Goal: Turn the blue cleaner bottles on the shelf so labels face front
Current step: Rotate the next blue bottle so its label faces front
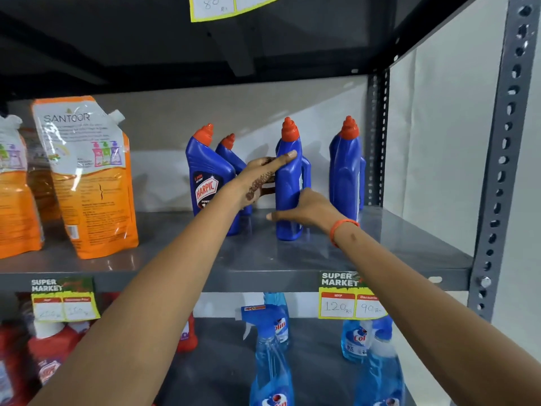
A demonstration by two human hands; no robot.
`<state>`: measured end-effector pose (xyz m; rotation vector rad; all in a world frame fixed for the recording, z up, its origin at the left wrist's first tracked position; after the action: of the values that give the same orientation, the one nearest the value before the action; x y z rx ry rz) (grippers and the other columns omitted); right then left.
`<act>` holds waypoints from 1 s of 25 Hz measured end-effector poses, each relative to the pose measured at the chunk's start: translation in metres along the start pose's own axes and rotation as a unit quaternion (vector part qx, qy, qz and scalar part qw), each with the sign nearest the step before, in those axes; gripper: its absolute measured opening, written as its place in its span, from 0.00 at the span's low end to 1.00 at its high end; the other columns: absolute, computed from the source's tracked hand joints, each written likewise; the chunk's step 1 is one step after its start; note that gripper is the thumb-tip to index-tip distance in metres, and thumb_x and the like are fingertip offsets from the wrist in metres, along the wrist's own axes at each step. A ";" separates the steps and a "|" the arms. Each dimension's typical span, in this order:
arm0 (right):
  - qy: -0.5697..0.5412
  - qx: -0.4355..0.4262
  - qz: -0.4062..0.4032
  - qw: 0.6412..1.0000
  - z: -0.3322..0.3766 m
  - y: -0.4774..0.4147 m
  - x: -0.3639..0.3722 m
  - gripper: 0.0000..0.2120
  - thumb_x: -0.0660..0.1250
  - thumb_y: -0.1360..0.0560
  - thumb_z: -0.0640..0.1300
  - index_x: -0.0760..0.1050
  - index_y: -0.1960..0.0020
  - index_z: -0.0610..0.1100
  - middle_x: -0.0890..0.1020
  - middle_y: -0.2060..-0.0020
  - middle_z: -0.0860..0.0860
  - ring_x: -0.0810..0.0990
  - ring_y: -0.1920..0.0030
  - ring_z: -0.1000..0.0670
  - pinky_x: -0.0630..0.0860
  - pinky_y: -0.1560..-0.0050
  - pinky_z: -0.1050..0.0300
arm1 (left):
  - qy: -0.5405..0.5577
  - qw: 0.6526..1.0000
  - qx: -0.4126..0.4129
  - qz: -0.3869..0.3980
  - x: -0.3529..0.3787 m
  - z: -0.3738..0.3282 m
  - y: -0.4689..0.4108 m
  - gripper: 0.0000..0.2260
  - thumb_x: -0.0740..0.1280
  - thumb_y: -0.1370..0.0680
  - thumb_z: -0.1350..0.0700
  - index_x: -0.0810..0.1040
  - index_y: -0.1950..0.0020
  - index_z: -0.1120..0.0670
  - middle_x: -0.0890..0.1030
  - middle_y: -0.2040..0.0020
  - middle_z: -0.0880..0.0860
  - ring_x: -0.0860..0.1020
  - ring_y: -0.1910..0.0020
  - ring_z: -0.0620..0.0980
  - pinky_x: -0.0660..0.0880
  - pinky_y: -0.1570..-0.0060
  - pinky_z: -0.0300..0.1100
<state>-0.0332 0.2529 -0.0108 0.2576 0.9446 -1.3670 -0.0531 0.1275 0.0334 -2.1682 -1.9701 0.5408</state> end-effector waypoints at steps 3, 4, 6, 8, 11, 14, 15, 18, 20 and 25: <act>0.039 0.017 -0.050 0.998 0.001 -0.005 0.005 0.23 0.73 0.37 0.58 0.67 0.58 0.43 0.71 0.67 0.50 0.72 0.66 0.50 0.64 0.73 0.61 | -0.016 0.999 -0.024 0.023 0.002 -0.001 -0.001 0.25 0.71 0.31 0.42 0.78 0.41 0.57 0.83 0.46 0.57 0.82 0.48 0.54 0.79 0.51 0.44; 0.039 0.017 -0.070 0.997 0.000 -0.007 0.007 0.23 0.73 0.37 0.57 0.67 0.57 0.43 0.73 0.66 0.50 0.73 0.65 0.50 0.64 0.73 0.61 | -0.027 0.999 -0.023 0.017 0.003 -0.002 -0.001 0.24 0.71 0.31 0.42 0.78 0.41 0.56 0.83 0.46 0.57 0.82 0.48 0.55 0.79 0.50 0.45; 0.027 0.010 -0.094 0.995 -0.001 -0.007 0.008 0.20 0.73 0.37 0.55 0.67 0.58 0.43 0.75 0.64 0.48 0.73 0.66 0.50 0.66 0.72 0.60 | -0.038 0.999 -0.019 0.002 0.003 -0.005 -0.001 0.24 0.71 0.31 0.43 0.79 0.42 0.57 0.83 0.46 0.57 0.81 0.47 0.55 0.79 0.49 0.46; 0.014 0.012 -0.094 0.995 -0.001 -0.007 0.007 0.20 0.73 0.37 0.54 0.69 0.57 0.43 0.77 0.62 0.47 0.76 0.63 0.48 0.73 0.66 0.56 | -0.021 1.000 -0.009 -0.007 -0.003 -0.009 -0.002 0.25 0.72 0.32 0.42 0.78 0.42 0.58 0.83 0.45 0.58 0.81 0.46 0.55 0.78 0.45 0.48; -0.104 0.014 -0.051 0.993 -0.002 -0.009 -0.008 0.20 0.75 0.40 0.47 0.75 0.53 0.40 0.82 0.57 0.43 0.81 0.56 0.43 0.81 0.54 0.47 | 0.033 0.999 0.008 0.007 -0.013 -0.014 -0.005 0.26 0.69 0.29 0.41 0.77 0.39 0.57 0.81 0.42 0.56 0.80 0.43 0.53 0.76 0.41 0.47; -0.229 0.014 -0.023 0.973 0.001 -0.017 -0.024 0.14 0.73 0.40 0.37 0.77 0.55 0.42 0.83 0.58 0.45 0.82 0.55 0.45 0.82 0.54 0.46 | 0.083 0.996 0.029 0.030 -0.021 -0.019 -0.011 0.20 0.67 0.27 0.44 0.78 0.43 0.57 0.81 0.46 0.56 0.80 0.47 0.52 0.75 0.41 0.46; -0.264 0.011 -0.022 0.964 0.003 -0.019 -0.028 0.12 0.72 0.39 0.35 0.77 0.57 0.45 0.83 0.60 0.46 0.81 0.57 0.46 0.82 0.58 0.50 | 0.093 0.994 0.035 0.042 -0.023 -0.019 -0.012 0.16 0.67 0.26 0.47 0.79 0.46 0.57 0.81 0.48 0.56 0.80 0.49 0.52 0.75 0.42 0.45; -0.329 -0.004 -0.003 0.944 0.006 -0.025 -0.038 0.16 0.66 0.36 0.29 0.75 0.55 0.46 0.81 0.63 0.48 0.80 0.59 0.47 0.79 0.64 0.56 | 0.106 0.989 0.049 0.091 -0.023 -0.022 -0.013 0.05 0.67 0.25 0.54 0.80 0.54 0.55 0.84 0.56 0.52 0.82 0.56 0.48 0.79 0.51 0.40; -0.352 0.002 0.032 0.936 0.003 -0.027 -0.040 0.20 0.64 0.36 0.27 0.75 0.47 0.42 0.81 0.59 0.45 0.80 0.56 0.45 0.80 0.56 0.50 | 0.092 0.991 0.063 0.077 -0.019 -0.023 -0.013 0.05 0.68 0.25 0.55 0.81 0.54 0.55 0.85 0.58 0.51 0.83 0.58 0.47 0.79 0.57 0.38; -0.366 0.032 0.043 0.929 -0.001 -0.029 -0.035 0.16 0.61 0.34 0.26 0.75 0.54 0.44 0.81 0.61 0.46 0.79 0.54 0.45 0.79 0.57 0.50 | 0.050 0.995 0.081 -0.018 -0.010 -0.013 -0.010 0.09 0.71 0.28 0.53 0.80 0.52 0.56 0.84 0.58 0.51 0.82 0.60 0.46 0.80 0.62 0.37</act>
<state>-0.0567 0.2714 0.0226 -0.1638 0.2584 -1.2673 -0.0584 0.1204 0.0502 -2.0177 -1.8427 0.5546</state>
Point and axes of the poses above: each hand's wrist, its own y-axis away from the middle knuckle, its own x-axis out of the palm, z = x × y, the point moved 2 cm from there along -y, towards the middle knuckle
